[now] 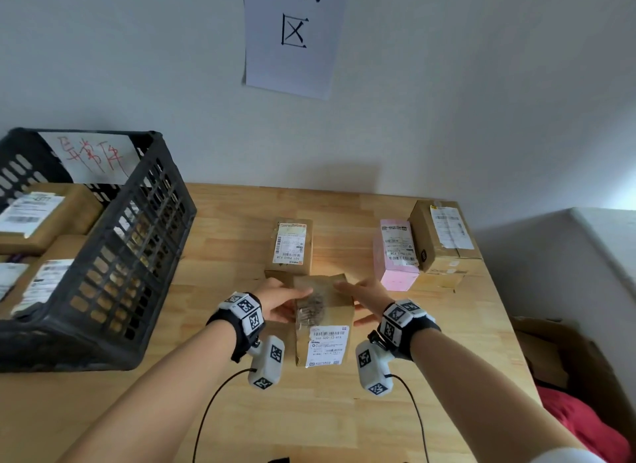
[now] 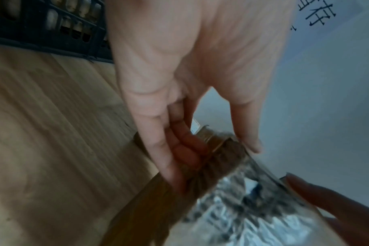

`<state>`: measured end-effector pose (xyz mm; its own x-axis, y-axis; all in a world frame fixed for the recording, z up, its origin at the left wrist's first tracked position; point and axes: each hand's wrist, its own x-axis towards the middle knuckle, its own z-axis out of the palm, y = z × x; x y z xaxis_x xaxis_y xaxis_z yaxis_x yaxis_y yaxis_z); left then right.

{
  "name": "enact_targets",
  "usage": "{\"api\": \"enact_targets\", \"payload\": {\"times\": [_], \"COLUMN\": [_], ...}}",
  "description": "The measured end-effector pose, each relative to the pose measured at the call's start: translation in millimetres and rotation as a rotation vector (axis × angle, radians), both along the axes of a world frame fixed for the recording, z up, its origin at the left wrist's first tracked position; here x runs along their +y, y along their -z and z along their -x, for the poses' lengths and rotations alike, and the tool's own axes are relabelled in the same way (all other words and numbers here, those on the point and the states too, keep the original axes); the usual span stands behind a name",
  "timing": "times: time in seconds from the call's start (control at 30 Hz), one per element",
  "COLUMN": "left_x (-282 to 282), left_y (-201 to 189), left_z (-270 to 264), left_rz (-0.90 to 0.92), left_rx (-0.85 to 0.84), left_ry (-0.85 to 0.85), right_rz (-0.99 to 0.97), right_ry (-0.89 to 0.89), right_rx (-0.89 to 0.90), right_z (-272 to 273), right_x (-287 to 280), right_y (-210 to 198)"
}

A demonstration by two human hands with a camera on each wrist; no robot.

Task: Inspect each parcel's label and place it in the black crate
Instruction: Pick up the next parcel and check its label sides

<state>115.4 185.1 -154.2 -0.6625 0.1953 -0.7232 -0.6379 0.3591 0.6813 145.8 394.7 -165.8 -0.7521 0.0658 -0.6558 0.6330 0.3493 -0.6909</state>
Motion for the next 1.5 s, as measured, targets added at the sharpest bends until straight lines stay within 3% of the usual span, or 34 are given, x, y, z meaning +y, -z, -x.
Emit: {"api": "enact_targets", "payload": {"times": [0.27, 0.37, 0.8, 1.0, 1.13, 1.2, 1.33, 1.5], "left_x": [-2.8, 4.8, 4.4, -1.3, -3.9, -4.2, -2.1, 6.2], "left_y": [13.7, 9.1, 17.2, 7.1, 7.6, 3.6, -4.5, 6.8], "left_z": [-4.1, -9.3, -2.3, -27.9, -29.9, -22.9, -10.8, -17.5], "left_rz": [0.158, 0.130, 0.101, 0.022, -0.080, -0.118, -0.153, -0.021], "left_rx": [-0.200, -0.176, -0.164, -0.237, -0.276, -0.287, -0.284, -0.203], "left_ry": [0.375, 0.304, 0.295, 0.205, 0.161, 0.114, -0.012, 0.084], "right_rz": [-0.259, -0.229, -0.228, -0.141, -0.057, 0.034, 0.130, 0.057], "right_ry": [-0.429, -0.412, -0.434, -0.503, -0.433, -0.297, -0.076, -0.007], "right_rx": [-0.188, -0.164, -0.196, -0.284, -0.254, -0.270, -0.222, -0.134], "right_z": [-0.7, 2.9, 2.3, 4.2, -11.6, -19.8, -16.0, -16.7], "right_x": [4.3, 3.7, 3.2, 14.2, -2.0, -5.2, 5.8, -0.7], "right_y": [-10.4, -2.6, -8.9, 45.2, -1.8, -21.7, -18.1, -8.6]}}
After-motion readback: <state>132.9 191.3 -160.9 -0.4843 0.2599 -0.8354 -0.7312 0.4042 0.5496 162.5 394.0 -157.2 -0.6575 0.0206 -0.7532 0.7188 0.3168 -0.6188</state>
